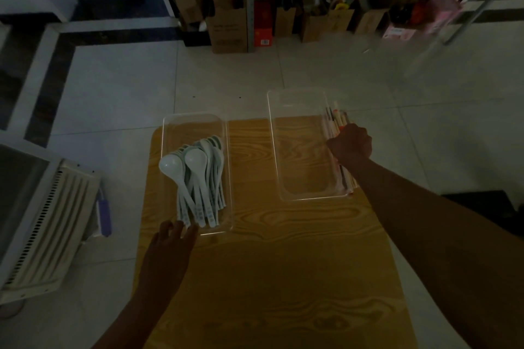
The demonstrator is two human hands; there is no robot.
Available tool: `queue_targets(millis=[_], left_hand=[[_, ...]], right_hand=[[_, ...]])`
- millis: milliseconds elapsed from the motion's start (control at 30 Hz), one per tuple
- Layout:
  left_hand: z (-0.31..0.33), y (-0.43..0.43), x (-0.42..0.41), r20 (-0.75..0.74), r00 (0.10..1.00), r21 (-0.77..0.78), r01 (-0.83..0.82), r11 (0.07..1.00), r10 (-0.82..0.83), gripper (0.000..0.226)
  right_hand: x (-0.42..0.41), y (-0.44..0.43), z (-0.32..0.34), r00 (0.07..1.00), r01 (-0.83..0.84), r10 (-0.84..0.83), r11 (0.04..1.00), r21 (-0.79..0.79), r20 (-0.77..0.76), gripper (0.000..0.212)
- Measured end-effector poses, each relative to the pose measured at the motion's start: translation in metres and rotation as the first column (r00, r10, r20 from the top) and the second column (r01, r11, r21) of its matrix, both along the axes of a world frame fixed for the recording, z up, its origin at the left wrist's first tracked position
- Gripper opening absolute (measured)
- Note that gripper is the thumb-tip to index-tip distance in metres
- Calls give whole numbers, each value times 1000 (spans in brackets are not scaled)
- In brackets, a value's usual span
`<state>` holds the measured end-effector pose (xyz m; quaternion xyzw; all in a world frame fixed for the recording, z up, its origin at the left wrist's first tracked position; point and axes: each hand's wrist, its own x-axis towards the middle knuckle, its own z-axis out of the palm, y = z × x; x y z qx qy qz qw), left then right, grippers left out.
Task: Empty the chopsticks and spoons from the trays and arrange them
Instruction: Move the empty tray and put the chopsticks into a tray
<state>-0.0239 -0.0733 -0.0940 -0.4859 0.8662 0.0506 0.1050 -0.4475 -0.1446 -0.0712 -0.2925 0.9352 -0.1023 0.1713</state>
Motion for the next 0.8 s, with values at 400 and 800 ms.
queue_targets(millis=[400, 800], left_hand=[[-1, 2, -3, 13, 1000, -9, -22, 1000, 22, 63], [-1, 3, -5, 11, 999, -27, -30, 999, 30, 65]], right_hand=[[-4, 0, 2, 1000, 3, -3, 1000, 4, -1, 37], [-8, 2, 2, 1000, 7, -7, 1000, 26, 4, 31]])
